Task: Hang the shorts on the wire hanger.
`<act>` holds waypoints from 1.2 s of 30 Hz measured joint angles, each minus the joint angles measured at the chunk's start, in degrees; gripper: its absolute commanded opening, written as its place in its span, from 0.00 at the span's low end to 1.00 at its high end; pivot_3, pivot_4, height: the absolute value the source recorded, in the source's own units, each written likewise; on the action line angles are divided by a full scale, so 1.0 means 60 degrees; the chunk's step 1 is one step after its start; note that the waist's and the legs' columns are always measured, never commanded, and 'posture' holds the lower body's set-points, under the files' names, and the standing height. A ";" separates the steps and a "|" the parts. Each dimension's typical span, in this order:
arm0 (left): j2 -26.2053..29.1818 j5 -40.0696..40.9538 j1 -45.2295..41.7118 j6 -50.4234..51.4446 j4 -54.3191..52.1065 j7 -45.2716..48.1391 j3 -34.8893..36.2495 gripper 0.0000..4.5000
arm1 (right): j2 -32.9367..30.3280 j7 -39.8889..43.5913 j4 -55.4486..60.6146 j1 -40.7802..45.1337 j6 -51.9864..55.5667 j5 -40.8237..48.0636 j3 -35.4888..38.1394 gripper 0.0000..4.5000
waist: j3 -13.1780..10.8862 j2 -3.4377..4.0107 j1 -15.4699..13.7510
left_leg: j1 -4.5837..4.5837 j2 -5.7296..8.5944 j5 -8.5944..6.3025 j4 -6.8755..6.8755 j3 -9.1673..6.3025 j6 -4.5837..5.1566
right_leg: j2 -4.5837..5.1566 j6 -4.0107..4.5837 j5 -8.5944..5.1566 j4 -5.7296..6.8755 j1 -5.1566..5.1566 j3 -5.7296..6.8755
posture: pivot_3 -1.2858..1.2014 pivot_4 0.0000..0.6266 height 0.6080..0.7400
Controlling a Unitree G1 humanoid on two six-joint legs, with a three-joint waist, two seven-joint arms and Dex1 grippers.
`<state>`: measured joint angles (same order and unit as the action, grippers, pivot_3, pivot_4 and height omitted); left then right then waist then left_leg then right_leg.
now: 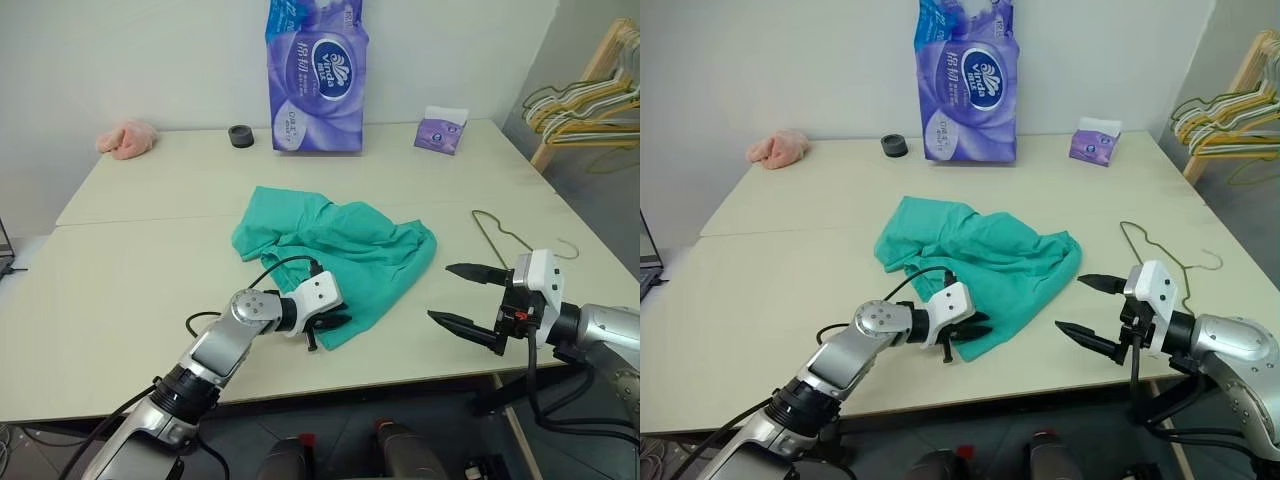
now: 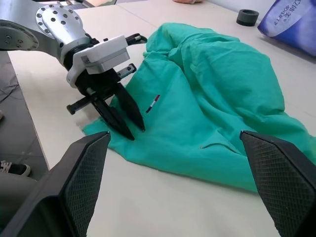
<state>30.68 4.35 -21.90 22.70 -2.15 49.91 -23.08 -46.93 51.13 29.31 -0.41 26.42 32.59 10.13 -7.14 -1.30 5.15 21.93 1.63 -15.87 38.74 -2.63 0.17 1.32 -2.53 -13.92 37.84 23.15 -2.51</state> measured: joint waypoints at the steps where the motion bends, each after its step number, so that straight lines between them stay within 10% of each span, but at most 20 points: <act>1: 0.0082 0.0109 0.0078 0.0131 -0.0055 0.0050 0.0177 0.01 | -0.0007 0.0004 -0.0113 0.0046 -0.0108 -0.0187 -0.0073 1.00 | 0.0000 0.0000 0.0007 | 0.0000 -0.0006 0.0000 0.0000 0.0000 0.0000 | -0.0002 0.0000 0.0000 0.0000 0.0001 0.0000 | 0.43 0.16 1.00; 19: 0.2490 0.3789 -0.0426 0.2586 -0.1386 0.1794 0.4381 0.01 | 0.1590 -0.0373 -0.6751 0.4402 -0.6120 -0.6240 -0.4175 1.00 | -0.0009 0.0010 -0.0009 | -0.0005 -0.0013 -0.0003 0.0000 0.0030 -0.0011 | -0.0008 0.0055 0.0032 0.0013 0.0018 0.0010 | 0.48 0.12 1.00; 32: 0.3211 0.3796 -0.0151 0.2518 -0.1278 0.1763 0.4971 0.00 | 0.2384 0.0005 -0.9546 0.5981 -0.8434 -0.7121 -0.5144 0.08 | -0.0008 0.0010 -0.0044 | -0.0004 -0.0014 -0.0004 0.0001 0.0012 -0.0020 | -0.0005 0.0073 0.0043 0.0023 0.0023 0.0006 | 0.48 0.11 1.00; 36: 0.3514 0.3723 -0.0093 0.2350 -0.1042 0.1917 0.4970 0.00 | 0.2058 0.1300 -0.8251 0.5559 -0.7702 -0.5896 -0.4973 0.00 | -0.0009 0.0011 -0.0049 | -0.0001 -0.0017 -0.0006 0.0002 -0.0004 -0.0021 | -0.0005 0.0073 0.0042 0.0024 0.0022 0.0006 | 0.48 0.12 1.00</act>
<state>51.76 26.69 -22.46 36.80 -8.40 61.41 6.74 -34.58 58.93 -20.19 32.95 -19.80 -2.79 -19.71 -7.19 -1.24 4.86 21.92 1.53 -15.91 38.75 -2.65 0.05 1.29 -2.09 -13.66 37.98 23.28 -2.47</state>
